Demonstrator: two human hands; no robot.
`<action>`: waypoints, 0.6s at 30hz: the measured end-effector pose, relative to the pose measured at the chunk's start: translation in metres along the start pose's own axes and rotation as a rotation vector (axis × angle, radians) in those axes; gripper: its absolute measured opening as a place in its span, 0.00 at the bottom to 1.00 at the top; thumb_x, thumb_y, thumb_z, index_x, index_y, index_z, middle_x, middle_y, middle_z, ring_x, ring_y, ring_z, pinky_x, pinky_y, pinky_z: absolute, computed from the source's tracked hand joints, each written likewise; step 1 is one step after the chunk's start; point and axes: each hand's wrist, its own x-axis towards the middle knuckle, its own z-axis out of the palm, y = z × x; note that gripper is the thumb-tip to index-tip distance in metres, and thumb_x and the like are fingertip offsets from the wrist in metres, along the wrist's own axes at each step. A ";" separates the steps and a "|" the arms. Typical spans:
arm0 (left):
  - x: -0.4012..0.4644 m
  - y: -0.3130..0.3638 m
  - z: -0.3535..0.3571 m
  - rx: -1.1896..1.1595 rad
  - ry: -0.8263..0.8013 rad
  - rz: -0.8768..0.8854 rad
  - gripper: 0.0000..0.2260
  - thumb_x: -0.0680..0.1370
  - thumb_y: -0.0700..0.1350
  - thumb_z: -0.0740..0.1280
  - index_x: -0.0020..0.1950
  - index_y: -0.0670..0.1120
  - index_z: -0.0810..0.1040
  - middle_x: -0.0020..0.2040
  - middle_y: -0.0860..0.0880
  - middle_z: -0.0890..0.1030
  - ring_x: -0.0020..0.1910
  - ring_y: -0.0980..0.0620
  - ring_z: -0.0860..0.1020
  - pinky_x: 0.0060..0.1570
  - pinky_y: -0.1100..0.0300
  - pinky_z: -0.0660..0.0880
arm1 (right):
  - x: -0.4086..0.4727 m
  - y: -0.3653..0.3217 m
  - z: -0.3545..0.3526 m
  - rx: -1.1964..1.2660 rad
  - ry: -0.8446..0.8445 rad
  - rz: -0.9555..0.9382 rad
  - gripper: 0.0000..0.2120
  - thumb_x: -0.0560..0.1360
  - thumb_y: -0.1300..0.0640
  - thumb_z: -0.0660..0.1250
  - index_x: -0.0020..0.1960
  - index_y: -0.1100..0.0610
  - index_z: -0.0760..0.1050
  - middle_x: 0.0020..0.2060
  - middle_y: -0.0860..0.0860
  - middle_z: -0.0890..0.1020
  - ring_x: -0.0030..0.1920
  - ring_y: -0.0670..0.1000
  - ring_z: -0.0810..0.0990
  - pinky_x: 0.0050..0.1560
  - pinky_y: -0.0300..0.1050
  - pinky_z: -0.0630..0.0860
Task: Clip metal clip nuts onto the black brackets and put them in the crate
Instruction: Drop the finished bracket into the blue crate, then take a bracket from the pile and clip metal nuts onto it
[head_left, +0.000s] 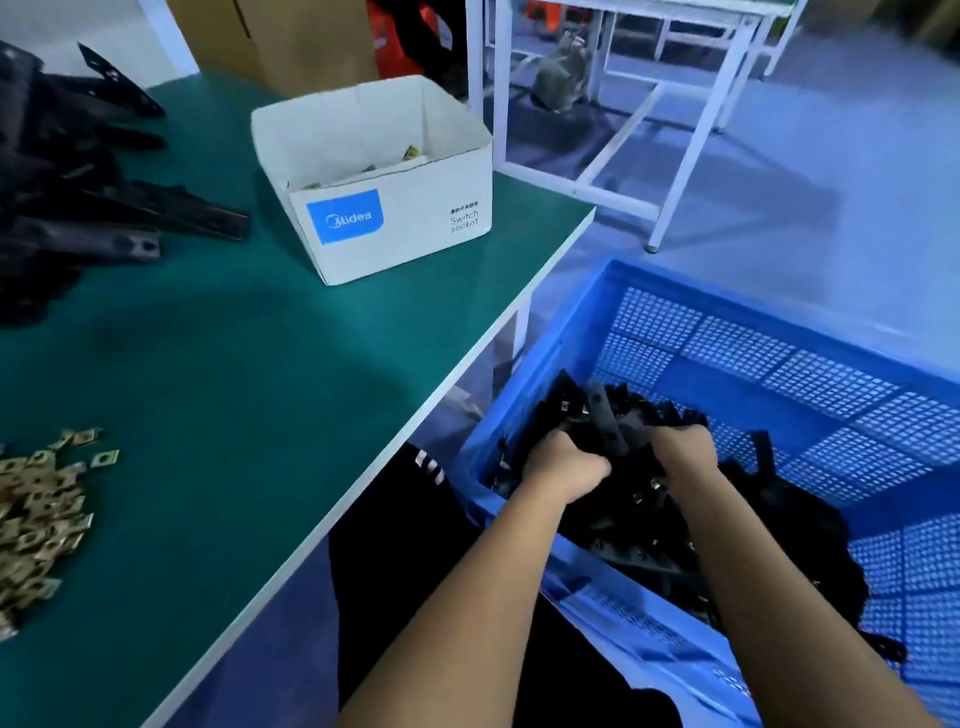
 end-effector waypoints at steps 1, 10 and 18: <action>0.001 -0.001 -0.003 0.019 0.010 -0.003 0.09 0.72 0.46 0.71 0.46 0.42 0.77 0.47 0.41 0.82 0.46 0.42 0.82 0.44 0.55 0.77 | 0.002 0.001 0.000 -0.075 0.016 -0.021 0.10 0.75 0.59 0.74 0.47 0.67 0.81 0.40 0.64 0.84 0.41 0.63 0.86 0.43 0.58 0.84; -0.021 0.030 -0.049 0.074 0.370 0.355 0.08 0.75 0.38 0.65 0.52 0.45 0.79 0.48 0.50 0.82 0.49 0.48 0.80 0.52 0.55 0.78 | -0.056 -0.044 0.014 -0.143 0.214 -0.323 0.07 0.73 0.59 0.68 0.48 0.59 0.82 0.45 0.60 0.85 0.49 0.63 0.83 0.51 0.53 0.79; -0.094 0.073 -0.154 -0.238 0.743 0.759 0.09 0.72 0.36 0.69 0.46 0.49 0.78 0.39 0.57 0.81 0.42 0.61 0.81 0.46 0.68 0.76 | -0.192 -0.143 0.056 -0.129 0.170 -0.979 0.05 0.76 0.53 0.67 0.47 0.52 0.81 0.42 0.53 0.86 0.47 0.59 0.82 0.45 0.50 0.76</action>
